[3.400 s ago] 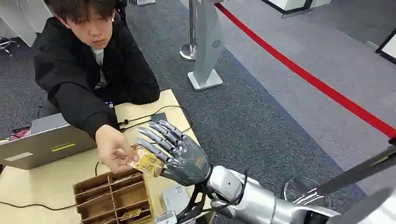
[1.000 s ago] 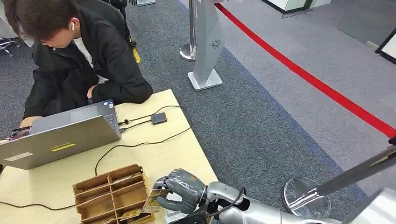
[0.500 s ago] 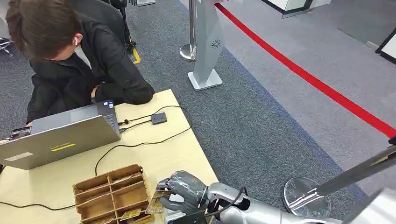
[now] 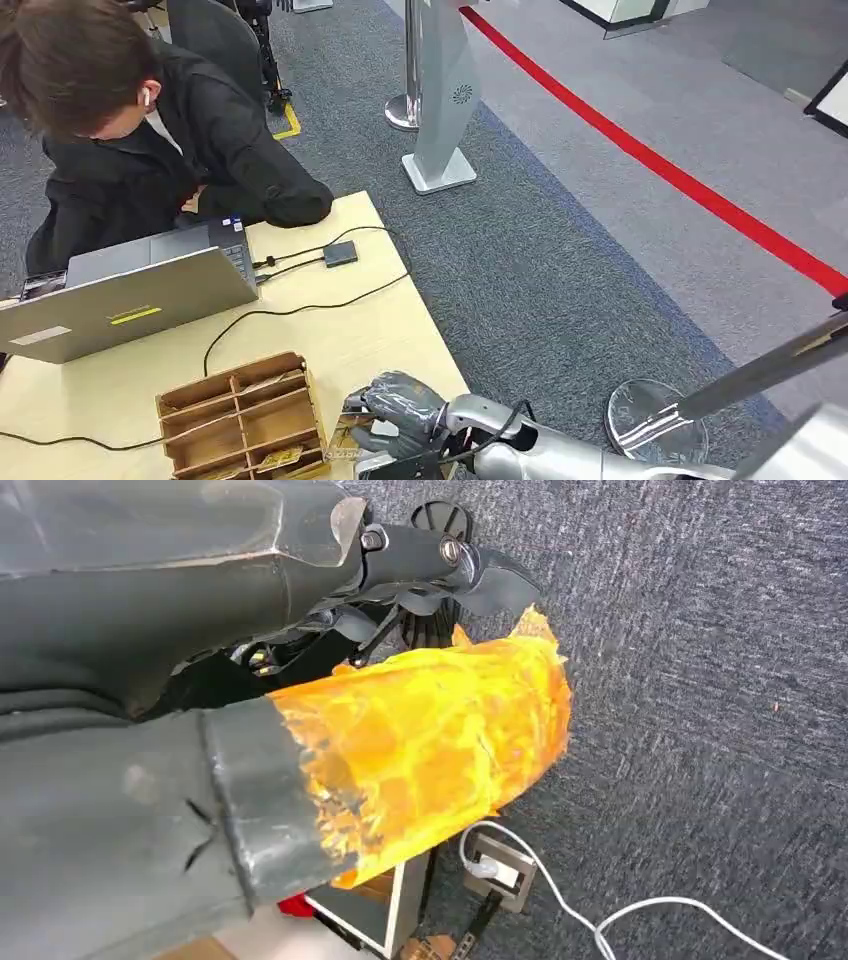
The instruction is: Pass the card to the sensor for recognition and then transmit it.
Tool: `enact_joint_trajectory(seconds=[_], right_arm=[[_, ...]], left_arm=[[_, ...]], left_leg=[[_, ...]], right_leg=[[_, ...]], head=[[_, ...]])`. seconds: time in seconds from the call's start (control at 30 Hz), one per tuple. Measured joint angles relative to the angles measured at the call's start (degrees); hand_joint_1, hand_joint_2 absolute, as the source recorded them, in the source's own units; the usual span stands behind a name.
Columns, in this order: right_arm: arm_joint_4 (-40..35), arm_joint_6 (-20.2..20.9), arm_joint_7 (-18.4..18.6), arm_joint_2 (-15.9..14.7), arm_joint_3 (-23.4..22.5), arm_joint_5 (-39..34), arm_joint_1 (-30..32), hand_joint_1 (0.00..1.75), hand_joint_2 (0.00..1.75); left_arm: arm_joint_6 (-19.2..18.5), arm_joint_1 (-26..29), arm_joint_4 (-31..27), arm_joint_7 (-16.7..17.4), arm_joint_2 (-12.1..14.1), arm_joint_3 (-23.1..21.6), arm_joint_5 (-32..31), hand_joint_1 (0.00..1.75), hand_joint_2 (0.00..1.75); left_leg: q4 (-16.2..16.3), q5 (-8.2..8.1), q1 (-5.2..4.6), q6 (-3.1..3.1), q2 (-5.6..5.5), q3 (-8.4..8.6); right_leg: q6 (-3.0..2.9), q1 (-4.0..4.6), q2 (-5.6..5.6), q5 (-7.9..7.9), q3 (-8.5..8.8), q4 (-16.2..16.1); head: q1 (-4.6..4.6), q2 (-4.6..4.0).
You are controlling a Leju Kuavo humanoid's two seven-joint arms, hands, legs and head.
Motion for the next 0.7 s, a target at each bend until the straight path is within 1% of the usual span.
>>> enact_joint_trajectory(seconds=[0.47, 0.7], right_arm=[[0.81, 0.55, 0.57, -0.46, 0.35, 0.22, -0.07, 1.75, 1.75], [2.8, 1.6, 2.23, -1.31, 0.94, 1.14, -0.53, 1.75, 1.75]], left_arm=[[0.0, 0.0, 0.0, 0.0, 0.0, 0.02, 0.0, 0.0, 0.0], [0.0, 0.0, 0.0, 0.02, 0.0, 0.02, 0.0, 0.0, 0.0]], left_leg=[[0.0, 0.0, 0.0, 0.0, 0.0, 0.0], [0.0, 0.0, 0.0, 0.0, 0.0, 0.0]], right_leg=[[0.0, 0.0, 0.0, 0.0, 0.0, 0.0], [0.0, 0.0, 0.0, 0.0, 0.01, 0.0]], head=[[0.0, 0.0], [0.0, 0.0]])
